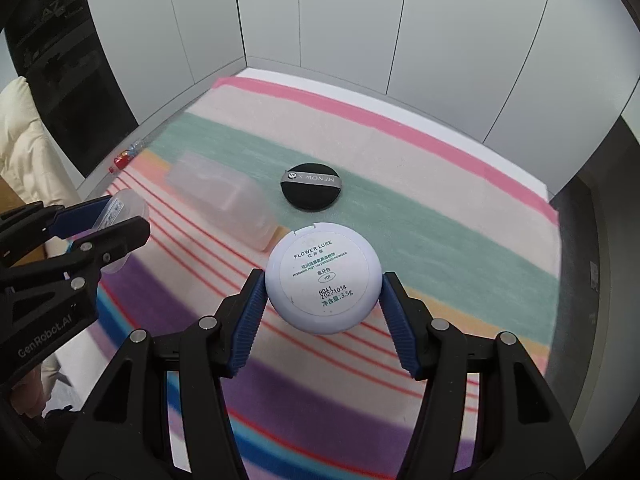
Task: Organize objects
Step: 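Carry the clear case and white compact toward the cardboard box with both tools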
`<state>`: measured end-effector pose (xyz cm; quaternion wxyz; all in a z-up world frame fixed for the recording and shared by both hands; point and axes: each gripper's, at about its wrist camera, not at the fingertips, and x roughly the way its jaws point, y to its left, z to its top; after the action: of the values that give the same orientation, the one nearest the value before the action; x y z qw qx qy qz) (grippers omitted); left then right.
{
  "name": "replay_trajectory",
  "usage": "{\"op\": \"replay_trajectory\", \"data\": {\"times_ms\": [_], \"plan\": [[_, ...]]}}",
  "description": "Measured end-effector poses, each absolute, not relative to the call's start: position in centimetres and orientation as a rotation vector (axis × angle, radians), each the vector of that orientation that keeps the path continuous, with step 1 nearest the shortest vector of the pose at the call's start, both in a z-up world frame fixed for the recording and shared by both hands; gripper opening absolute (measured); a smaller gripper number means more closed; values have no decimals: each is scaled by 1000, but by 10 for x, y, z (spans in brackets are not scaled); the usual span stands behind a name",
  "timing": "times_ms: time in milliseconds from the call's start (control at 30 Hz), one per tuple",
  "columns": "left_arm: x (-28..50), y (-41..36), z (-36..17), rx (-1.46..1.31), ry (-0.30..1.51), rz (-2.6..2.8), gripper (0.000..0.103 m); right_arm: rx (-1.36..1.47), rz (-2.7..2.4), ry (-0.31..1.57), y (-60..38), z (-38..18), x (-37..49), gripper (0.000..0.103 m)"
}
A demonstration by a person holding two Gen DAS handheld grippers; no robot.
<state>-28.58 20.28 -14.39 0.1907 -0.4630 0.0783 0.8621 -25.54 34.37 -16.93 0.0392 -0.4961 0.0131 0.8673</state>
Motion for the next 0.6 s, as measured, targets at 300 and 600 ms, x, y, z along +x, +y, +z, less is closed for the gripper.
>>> {"op": "replay_trajectory", "data": {"times_ms": [300,600], "plan": [[-249,198,-100,-1262,202,2432,39,-1452,2672,77,338,-111,-209,60],[-210,187,-69,-1236,186,2446,39,-1392,2683,109,331,-68,-170,60]]}}
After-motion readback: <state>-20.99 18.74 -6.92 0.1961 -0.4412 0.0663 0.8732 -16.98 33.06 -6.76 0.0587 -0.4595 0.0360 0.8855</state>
